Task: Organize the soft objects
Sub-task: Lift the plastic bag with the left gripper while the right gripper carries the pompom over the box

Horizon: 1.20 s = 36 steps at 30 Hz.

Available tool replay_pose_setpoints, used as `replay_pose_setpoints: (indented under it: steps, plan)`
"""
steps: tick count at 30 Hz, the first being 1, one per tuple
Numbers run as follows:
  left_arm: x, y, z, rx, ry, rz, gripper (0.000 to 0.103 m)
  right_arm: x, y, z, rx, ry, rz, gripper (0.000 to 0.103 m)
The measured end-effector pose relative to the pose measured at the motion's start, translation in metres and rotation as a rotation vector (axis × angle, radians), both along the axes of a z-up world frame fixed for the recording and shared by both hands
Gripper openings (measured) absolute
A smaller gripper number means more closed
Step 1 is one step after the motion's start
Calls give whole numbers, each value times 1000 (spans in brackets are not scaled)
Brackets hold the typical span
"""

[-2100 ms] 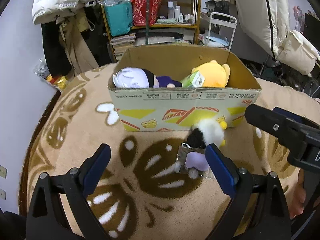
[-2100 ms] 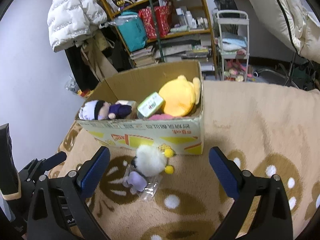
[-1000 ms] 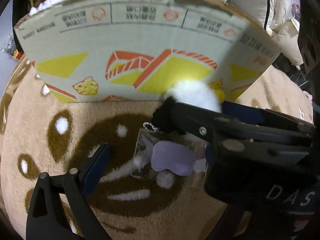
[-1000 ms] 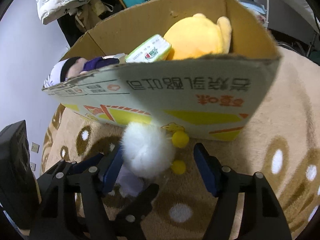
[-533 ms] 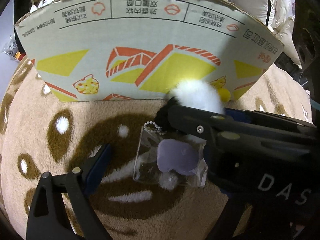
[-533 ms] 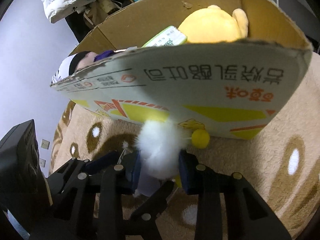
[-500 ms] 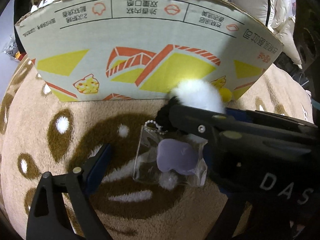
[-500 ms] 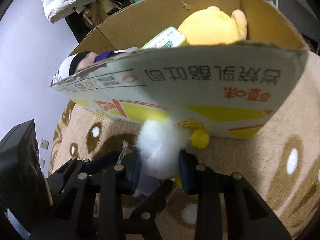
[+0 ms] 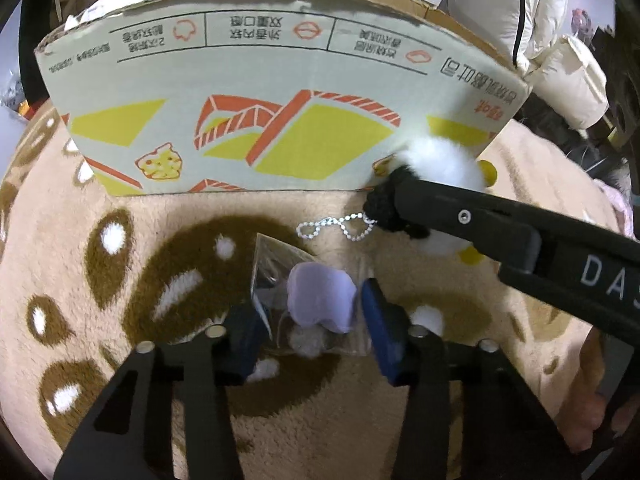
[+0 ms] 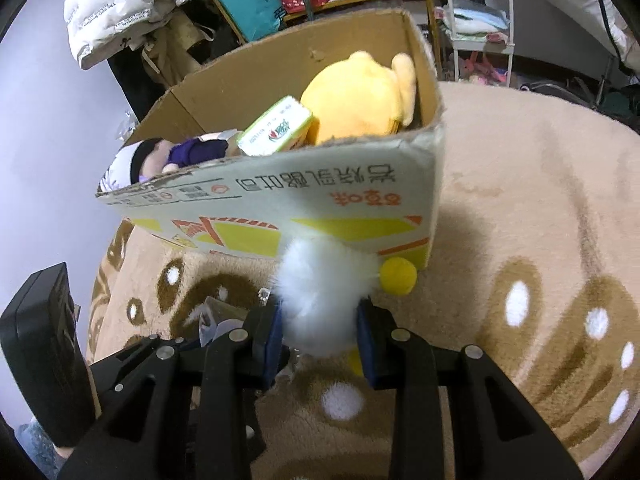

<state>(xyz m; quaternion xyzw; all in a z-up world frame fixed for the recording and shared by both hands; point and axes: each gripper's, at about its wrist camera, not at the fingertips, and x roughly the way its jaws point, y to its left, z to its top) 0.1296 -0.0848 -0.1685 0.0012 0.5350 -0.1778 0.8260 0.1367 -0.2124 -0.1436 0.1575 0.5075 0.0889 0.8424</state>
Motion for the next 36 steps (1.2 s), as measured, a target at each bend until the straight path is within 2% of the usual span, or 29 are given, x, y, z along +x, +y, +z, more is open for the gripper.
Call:
replay_pose_setpoints:
  steps: [3, 6, 10, 16, 20, 23, 27, 36]
  plan:
    - [-5, 4, 4, -45, 13, -16, 18, -5, -3, 6, -13, -15, -1, 34]
    - [-13, 3, 11, -21, -19, -41, 13, -12, -5, 15, -23, -38, -8, 34]
    - [-32, 2, 27, 36, -92, -57, 12, -21, -9, 29, -27, -75, -16, 34]
    - [-45, 14, 61, 58, -213, -8, 12, -38, -13, 55, -30, -153, -29, 34]
    - [-49, 14, 92, 86, -337, 23, 12, -47, -15, 75, -38, -225, -38, 34]
    - [-55, 16, 111, 76, -406, 32, 12, -51, -16, 90, -36, -279, -46, 34]
    - [-48, 22, 133, 64, -482, 52, 12, -52, -19, 105, -34, -339, -54, 34]
    - [-30, 21, 156, 85, -597, 74, 12, -43, -22, 121, -56, -423, -65, 34]
